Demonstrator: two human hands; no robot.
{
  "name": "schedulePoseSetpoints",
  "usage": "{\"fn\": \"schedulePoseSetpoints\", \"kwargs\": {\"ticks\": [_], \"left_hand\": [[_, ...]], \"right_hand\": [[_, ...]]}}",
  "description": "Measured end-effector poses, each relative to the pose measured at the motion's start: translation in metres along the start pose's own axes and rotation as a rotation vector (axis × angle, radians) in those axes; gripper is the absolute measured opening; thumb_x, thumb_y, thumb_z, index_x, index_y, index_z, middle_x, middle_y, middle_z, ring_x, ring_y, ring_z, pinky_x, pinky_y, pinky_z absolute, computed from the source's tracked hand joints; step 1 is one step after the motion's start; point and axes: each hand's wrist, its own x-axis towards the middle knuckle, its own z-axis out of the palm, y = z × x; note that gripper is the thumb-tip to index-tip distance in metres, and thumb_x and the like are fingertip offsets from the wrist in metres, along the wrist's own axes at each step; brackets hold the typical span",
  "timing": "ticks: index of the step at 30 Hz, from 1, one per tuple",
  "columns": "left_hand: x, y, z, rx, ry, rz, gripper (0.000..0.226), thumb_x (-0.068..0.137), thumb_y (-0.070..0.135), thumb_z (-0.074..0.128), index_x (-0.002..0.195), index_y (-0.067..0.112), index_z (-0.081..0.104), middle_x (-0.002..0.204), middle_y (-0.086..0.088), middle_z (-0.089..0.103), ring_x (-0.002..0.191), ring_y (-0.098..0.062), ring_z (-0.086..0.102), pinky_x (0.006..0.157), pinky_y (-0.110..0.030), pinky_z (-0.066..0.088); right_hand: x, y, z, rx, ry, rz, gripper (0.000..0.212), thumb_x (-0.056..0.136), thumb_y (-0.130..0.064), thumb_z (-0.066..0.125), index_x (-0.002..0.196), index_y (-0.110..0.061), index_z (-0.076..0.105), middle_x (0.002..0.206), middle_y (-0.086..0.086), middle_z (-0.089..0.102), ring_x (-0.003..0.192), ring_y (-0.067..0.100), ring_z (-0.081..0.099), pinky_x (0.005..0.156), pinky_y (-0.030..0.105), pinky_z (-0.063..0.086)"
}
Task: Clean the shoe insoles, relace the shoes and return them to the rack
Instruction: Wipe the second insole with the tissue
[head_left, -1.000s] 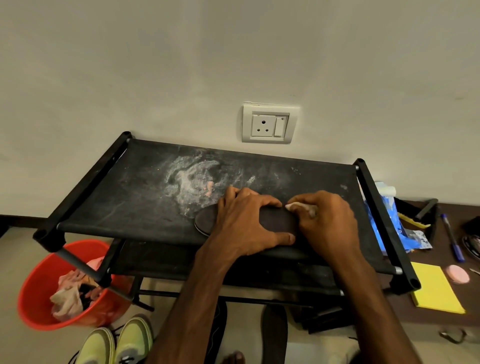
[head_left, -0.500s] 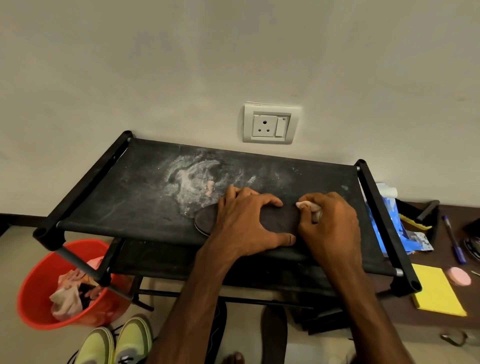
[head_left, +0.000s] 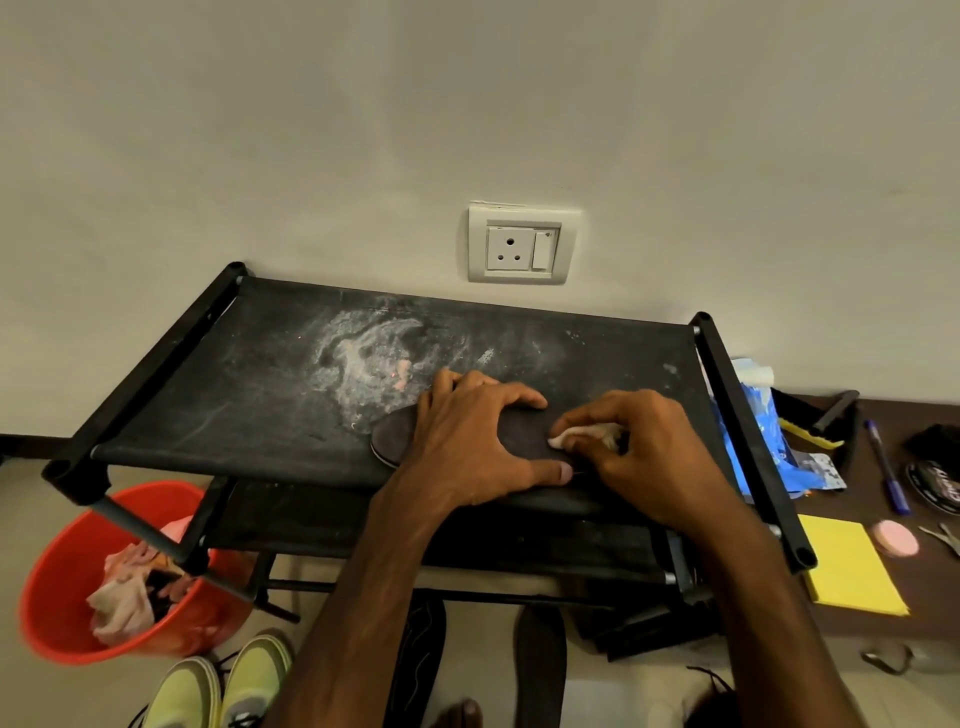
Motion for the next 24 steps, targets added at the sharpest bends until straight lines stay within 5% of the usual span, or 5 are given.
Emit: {"fn": "schedulePoseSetpoints", "kwargs": {"ticks": [5, 9, 16, 20, 24], "left_hand": [[0.000, 0.001, 0.000, -0.004, 0.017, -0.004, 0.074, 0.060, 0.080, 0.076, 0.126, 0.052, 0.058, 0.126, 0.016, 0.048, 0.123, -0.015, 0.030, 0.112, -0.041, 0.028], [0.000, 0.001, -0.001, -0.003, 0.020, -0.002, 0.074, 0.060, 0.079, 0.077, 0.126, 0.052, 0.058, 0.126, 0.016, 0.048, 0.123, -0.015, 0.029, 0.112, -0.041, 0.028], [0.001, 0.000, -0.002, 0.000, 0.005, 0.016, 0.074, 0.059, 0.076, 0.079, 0.126, 0.051, 0.058, 0.123, 0.015, 0.050, 0.118, -0.015, 0.031, 0.108, -0.039, 0.031], [0.000, 0.000, -0.002, 0.001, 0.010, 0.009, 0.078, 0.056, 0.081, 0.077, 0.126, 0.052, 0.058, 0.125, 0.017, 0.049, 0.120, -0.015, 0.031, 0.109, -0.040, 0.031], [-0.001, 0.000, -0.002, 0.001, 0.021, 0.001, 0.076, 0.058, 0.080, 0.077, 0.126, 0.052, 0.058, 0.126, 0.017, 0.049, 0.124, -0.015, 0.030, 0.111, -0.039, 0.029]], "right_hand": [[-0.004, 0.025, -0.017, -0.070, 0.280, 0.248, 0.016, 0.090, -0.019, 0.073, 0.092, -0.034, 0.080, 0.098, -0.007, 0.077, 0.096, 0.017, 0.070, 0.092, 0.038, 0.057], [-0.003, 0.009, -0.007, -0.206, 0.254, 0.237, 0.026, 0.088, -0.008, 0.069, 0.099, -0.028, 0.080, 0.102, 0.004, 0.075, 0.096, 0.027, 0.069, 0.088, 0.043, 0.057], [-0.005, -0.035, 0.005, -0.146, -0.021, 0.002, 0.021, 0.077, -0.014, 0.079, 0.092, -0.029, 0.083, 0.090, -0.008, 0.075, 0.080, 0.005, 0.066, 0.069, 0.011, 0.045], [-0.006, -0.026, -0.012, -0.066, -0.100, 0.115, 0.030, 0.081, -0.007, 0.070, 0.083, -0.034, 0.082, 0.082, -0.009, 0.076, 0.078, 0.004, 0.067, 0.073, 0.019, 0.056], [-0.008, -0.013, -0.024, -0.073, -0.023, 0.233, 0.038, 0.084, 0.003, 0.064, 0.079, -0.030, 0.082, 0.079, -0.008, 0.075, 0.062, -0.005, 0.061, 0.053, 0.007, 0.043]]}}
